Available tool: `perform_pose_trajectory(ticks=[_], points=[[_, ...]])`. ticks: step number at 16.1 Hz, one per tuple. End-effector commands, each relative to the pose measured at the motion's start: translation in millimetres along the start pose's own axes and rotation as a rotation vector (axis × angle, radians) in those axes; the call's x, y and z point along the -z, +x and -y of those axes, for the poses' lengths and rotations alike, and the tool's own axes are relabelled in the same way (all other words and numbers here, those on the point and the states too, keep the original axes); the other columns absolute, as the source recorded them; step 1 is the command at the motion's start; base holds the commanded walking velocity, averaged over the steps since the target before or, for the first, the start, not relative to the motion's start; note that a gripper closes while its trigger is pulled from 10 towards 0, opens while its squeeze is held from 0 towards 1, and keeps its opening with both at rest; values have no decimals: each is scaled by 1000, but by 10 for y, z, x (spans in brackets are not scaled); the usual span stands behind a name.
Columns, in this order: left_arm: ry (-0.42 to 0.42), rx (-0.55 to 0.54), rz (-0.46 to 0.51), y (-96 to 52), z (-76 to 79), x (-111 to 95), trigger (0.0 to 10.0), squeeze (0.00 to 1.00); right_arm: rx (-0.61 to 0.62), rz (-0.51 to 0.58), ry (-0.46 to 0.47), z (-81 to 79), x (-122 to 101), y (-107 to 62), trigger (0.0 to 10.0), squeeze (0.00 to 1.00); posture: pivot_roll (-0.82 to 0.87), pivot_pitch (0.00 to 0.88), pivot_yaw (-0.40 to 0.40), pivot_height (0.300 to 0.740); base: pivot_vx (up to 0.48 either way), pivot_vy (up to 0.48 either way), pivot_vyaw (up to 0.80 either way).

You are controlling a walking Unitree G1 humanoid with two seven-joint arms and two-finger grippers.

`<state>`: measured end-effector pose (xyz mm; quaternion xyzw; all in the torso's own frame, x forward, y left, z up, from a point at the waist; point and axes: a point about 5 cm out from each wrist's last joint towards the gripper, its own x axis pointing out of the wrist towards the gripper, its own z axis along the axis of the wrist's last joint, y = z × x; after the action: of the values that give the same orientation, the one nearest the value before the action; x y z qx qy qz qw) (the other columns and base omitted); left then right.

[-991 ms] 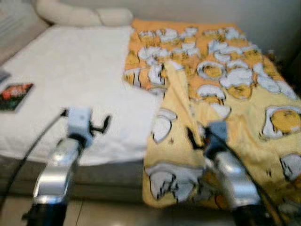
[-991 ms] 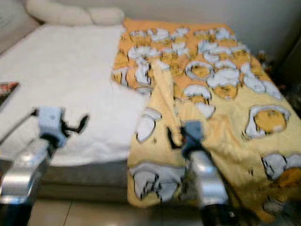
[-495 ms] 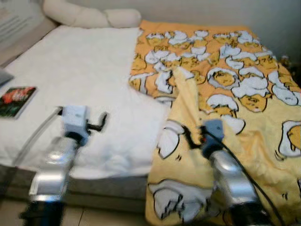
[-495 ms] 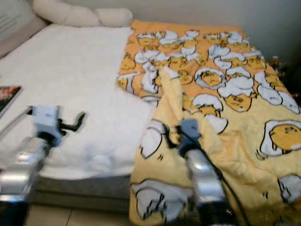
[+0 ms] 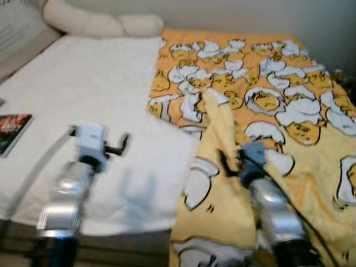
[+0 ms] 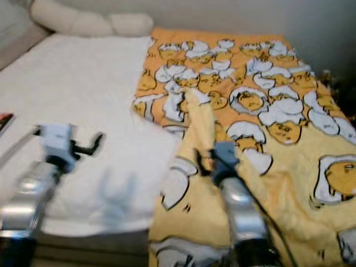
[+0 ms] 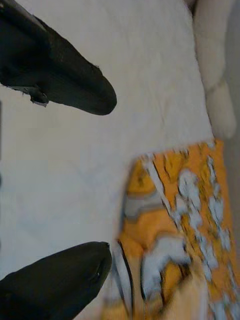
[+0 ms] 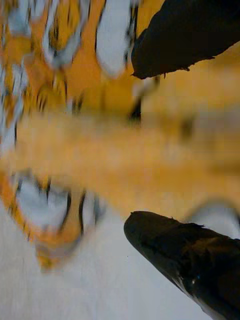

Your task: Clean up the room

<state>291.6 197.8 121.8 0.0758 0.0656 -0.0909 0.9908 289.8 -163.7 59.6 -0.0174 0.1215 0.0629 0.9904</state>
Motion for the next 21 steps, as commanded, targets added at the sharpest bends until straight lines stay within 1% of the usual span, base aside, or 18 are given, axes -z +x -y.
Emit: perform_pose_trajectory(ticks=[1, 6, 7, 8, 9, 11, 12, 14, 16, 18, 20, 21], points=[[13, -31, 1, -23, -103, -24, 10000, 788, -17, 20, 5, -58, -62, 30, 10000, 1000, 76, 0, -1, 740, 352, 0, 0], [13, -31, 1, -23, -103, -24, 10000, 788, -17, 20, 5, -58, -62, 30, 10000, 1000, 76, 0, -1, 740, 352, 0, 0], [105, 165, -53, -141, 30, 37, 10000, 769, 77, -89, -4, 161, 10, 191, 10000, 0, 150, 0, -17, 740, 0, 0, 0], [195, 420, -143, -333, 225, 154, 10000, 769, 198, -225, 6, 429, 71, 315, 10000, 0, 150, 0, -17, 740, 0, 0, 0], [208, 473, -163, -382, 273, 186, 10000, 773, 224, -255, 14, 482, 94, 320, 10000, 0, 148, 0, -17, 740, 0, 0, 0], [205, 477, -161, -378, 287, 191, 10000, 769, 228, -260, 20, 488, 119, 304, 10000, 0, 148, 0, -17, 740, 0, 0, 0], [205, 482, -161, -364, 296, 187, 10000, 773, 233, -263, 24, 495, 130, 304, 10000, 0, 128, 0, -2, 740, 0, 0, 0], [212, 501, -170, -359, 304, 170, 10000, 769, 242, -275, 38, 516, 144, 338, 10000, 0, 122, 0, 2, 740, 0, 0, 0], [216, 506, -169, -347, 303, 164, 10000, 769, 238, -278, 52, 517, 147, 337, 10000, 0, 118, 0, 2, 740, 0, 0, 0], [217, 500, -160, -320, 288, 148, 10000, 773, 180, -281, 87, 474, 155, 339, 10000, 0, 116, 0, 3, 740, 0, 0, 0], [217, 500, -159, -308, 291, 142, 10000, 773, 155, -297, 112, 462, 178, 341, 10000, 0, 112, 0, 3, 740, 0, 0, 0], [215, 504, -157, -298, 297, 137, 10000, 773, 124, -330, 148, 445, 223, 335, 10000, 0, 110, 0, 3, 740, 0, 0, 0]])
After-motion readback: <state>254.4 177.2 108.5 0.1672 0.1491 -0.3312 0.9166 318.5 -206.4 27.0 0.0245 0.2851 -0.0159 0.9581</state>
